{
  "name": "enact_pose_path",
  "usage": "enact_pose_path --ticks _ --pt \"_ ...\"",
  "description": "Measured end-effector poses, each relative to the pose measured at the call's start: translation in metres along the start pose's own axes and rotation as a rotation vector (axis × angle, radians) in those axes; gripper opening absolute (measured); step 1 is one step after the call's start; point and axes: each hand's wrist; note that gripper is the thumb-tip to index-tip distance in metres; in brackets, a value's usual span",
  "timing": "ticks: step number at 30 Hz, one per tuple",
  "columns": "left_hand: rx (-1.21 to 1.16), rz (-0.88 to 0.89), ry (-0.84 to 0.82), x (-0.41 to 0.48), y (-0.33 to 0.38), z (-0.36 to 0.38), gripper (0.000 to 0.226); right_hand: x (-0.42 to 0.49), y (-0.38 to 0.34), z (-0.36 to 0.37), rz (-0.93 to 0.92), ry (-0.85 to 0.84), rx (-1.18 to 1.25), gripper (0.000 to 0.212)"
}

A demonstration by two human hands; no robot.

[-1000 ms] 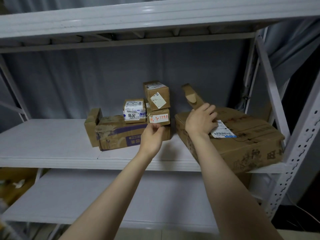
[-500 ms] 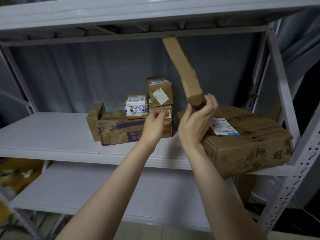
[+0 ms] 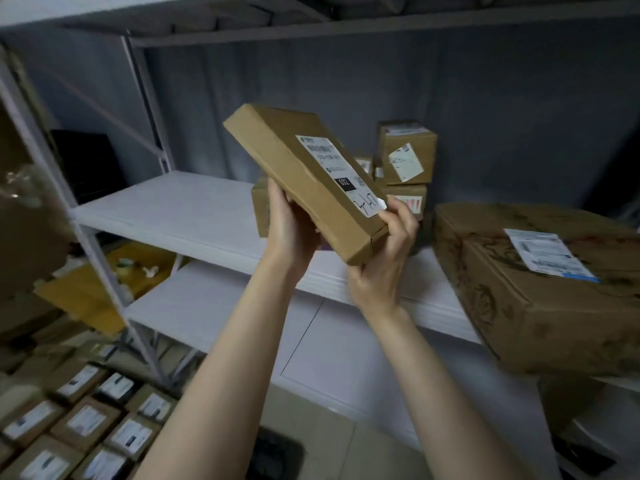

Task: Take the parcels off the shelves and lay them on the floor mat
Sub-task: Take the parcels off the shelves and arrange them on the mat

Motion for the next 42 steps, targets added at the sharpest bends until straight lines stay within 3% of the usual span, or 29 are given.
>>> enact_pose_path --ticks 7,13,16,21,29,31,34,38,42 --pt "-0.266 0.086 0.268 -0.013 -0.012 -0.095 0.056 -0.069 -0.011 0.032 0.035 -0.241 0.071 0.06" --pt "-0.34 0.133 0.644 -0.041 -0.028 -0.182 0.083 -0.141 -0.039 0.057 0.107 -0.466 0.205 0.051" --pt "-0.35 0.083 0.826 -0.066 -0.041 -0.224 0.092 -0.176 -0.057 0.064 0.169 -0.606 0.283 0.061" --pt "-0.259 0.064 1.023 -0.116 -0.053 -0.283 0.076 -0.235 -0.102 0.065 0.26 -0.84 0.382 0.071" --pt "-0.151 -0.046 1.449 -0.2 -0.076 -0.37 0.049 -0.331 -0.159 0.067 0.25 -1.117 0.519 0.052" --pt "-0.143 -0.066 1.543 -0.22 -0.084 -0.389 0.053 -0.351 -0.173 0.066 0.224 -1.191 0.552 0.054" --pt "-0.175 -0.064 1.603 -0.248 -0.095 -0.417 0.057 -0.379 -0.192 0.062 0.212 -1.345 0.551 0.062" --pt "-0.208 -0.165 1.722 -0.284 -0.108 -0.459 0.048 -0.415 -0.217 0.056 0.233 -1.535 0.567 0.055" --pt "-0.247 -0.219 1.789 -0.329 -0.117 -0.498 0.037 -0.45 -0.243 0.047 0.406 -1.771 0.546 0.047"
Point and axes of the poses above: each hand's wrist, its own x-axis towards the middle knuckle, its own z-axis out of the palm, y = z × x, and after that the axes turned 12 degrees about y, right-handed
